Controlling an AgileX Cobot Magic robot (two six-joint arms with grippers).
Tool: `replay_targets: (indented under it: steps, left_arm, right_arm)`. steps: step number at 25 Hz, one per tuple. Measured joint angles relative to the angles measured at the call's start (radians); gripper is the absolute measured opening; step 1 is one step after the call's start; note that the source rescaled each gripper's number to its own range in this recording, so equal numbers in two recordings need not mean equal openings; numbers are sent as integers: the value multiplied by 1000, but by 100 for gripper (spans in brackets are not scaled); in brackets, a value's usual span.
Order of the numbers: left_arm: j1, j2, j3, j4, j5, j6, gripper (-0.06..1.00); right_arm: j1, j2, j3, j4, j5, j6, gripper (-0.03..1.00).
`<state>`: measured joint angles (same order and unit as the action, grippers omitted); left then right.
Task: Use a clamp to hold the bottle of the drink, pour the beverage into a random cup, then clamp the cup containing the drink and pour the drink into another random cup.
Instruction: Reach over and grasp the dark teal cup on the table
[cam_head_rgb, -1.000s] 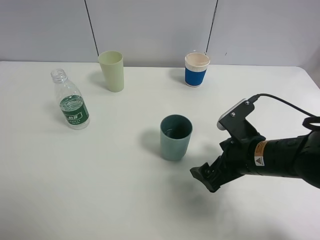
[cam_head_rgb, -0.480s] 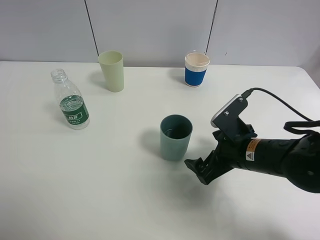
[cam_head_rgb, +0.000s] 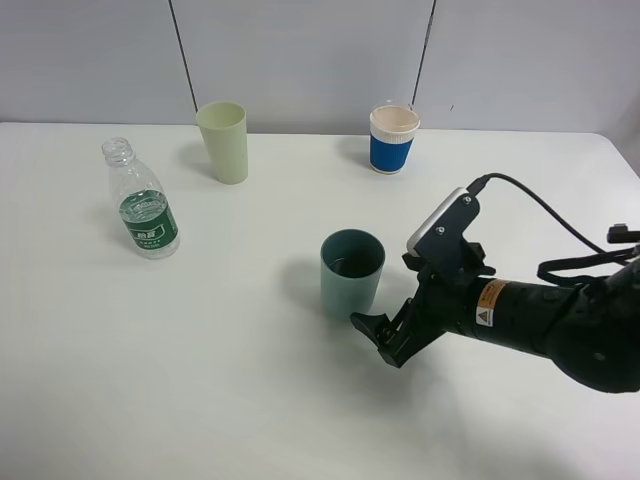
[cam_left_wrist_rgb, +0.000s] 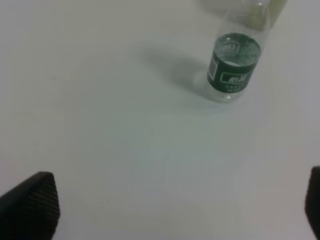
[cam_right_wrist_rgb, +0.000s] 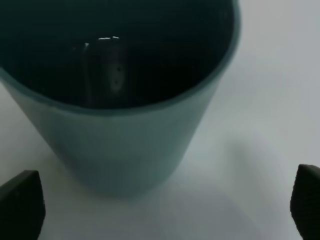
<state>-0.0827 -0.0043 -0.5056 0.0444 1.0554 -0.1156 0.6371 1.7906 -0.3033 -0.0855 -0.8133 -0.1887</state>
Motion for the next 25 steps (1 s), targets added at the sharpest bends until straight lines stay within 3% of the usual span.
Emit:
replay_targets:
  steps: [17, 25]
  left_arm:
    - [0, 0, 0, 0, 0, 0, 100]
    - [0, 0, 0, 0, 0, 0, 100]
  right_arm:
    - [0, 198, 0, -34, -334, 0, 100]
    - [0, 224, 0, -52, -392, 0, 99]
